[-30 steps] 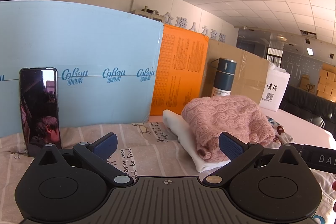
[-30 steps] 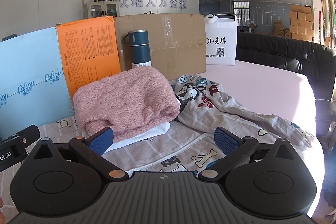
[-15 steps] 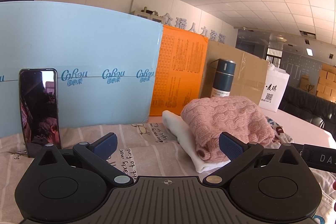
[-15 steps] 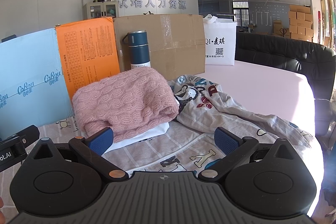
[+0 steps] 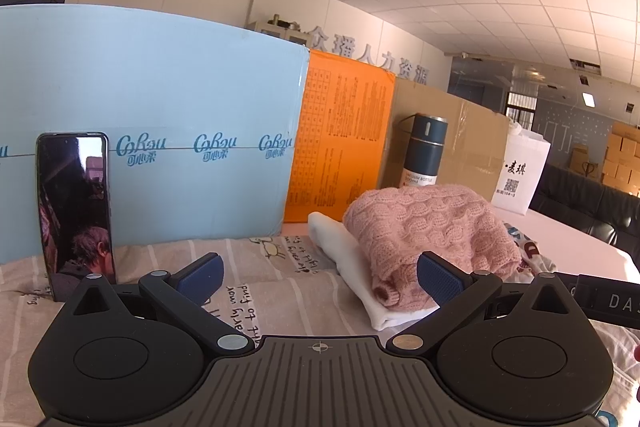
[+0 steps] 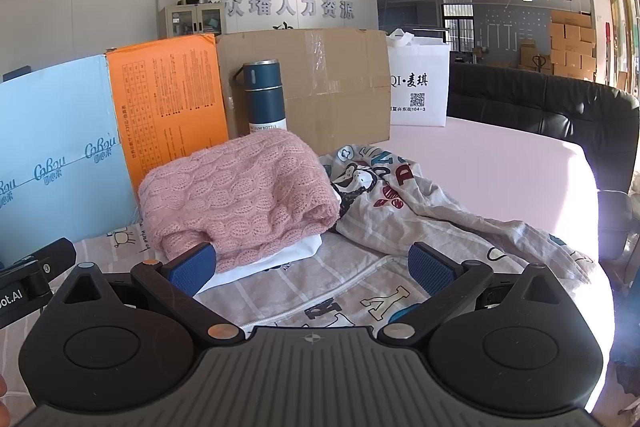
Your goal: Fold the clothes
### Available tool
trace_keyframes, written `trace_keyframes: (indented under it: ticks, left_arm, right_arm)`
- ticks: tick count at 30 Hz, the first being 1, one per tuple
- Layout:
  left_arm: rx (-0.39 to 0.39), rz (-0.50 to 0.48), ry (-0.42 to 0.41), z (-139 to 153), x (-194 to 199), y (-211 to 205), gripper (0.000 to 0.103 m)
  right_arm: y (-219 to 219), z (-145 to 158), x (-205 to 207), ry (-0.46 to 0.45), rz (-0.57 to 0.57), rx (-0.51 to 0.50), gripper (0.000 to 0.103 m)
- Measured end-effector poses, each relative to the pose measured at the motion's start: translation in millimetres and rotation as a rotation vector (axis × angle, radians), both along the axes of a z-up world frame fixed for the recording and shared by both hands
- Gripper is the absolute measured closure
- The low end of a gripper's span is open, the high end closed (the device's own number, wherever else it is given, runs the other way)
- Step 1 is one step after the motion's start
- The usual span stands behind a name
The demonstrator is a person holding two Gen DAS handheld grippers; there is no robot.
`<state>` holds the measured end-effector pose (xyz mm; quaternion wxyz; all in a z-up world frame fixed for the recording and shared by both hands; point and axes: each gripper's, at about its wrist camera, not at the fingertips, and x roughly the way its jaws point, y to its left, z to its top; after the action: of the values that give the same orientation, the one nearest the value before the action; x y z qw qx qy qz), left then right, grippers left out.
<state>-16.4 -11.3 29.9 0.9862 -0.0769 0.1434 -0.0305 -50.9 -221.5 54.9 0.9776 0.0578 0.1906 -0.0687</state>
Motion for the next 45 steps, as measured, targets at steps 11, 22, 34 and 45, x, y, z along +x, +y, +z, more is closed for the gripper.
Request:
trace_keyframes:
  ticks: [11, 22, 34, 45]
  left_arm:
    - [0.002, -0.001, 0.002, -0.9, 0.0, -0.9, 0.0]
    - [0.003, -0.002, -0.001, -0.5, -1.0, -0.3, 0.0]
    - [0.001, -0.013, -0.011, 2.8, -3.9, -0.9, 0.0]
    - [-0.006, -0.013, -0.009, 3.3, -3.0, 1.1, 0.0]
  right_arm:
    - [-1.9, 1.4, -1.7, -0.005, -0.006, 0.003, 0.0]
    - [-2.4, 0.2, -1.7, 0.004, -0.007, 0.008, 0.0]
    - [1.7, 0.5, -3.0, 0.009, -0.004, -0.008, 0.0]
    - [3.1, -1.8, -1.0, 0.021, 0.001, -0.013, 0.0]
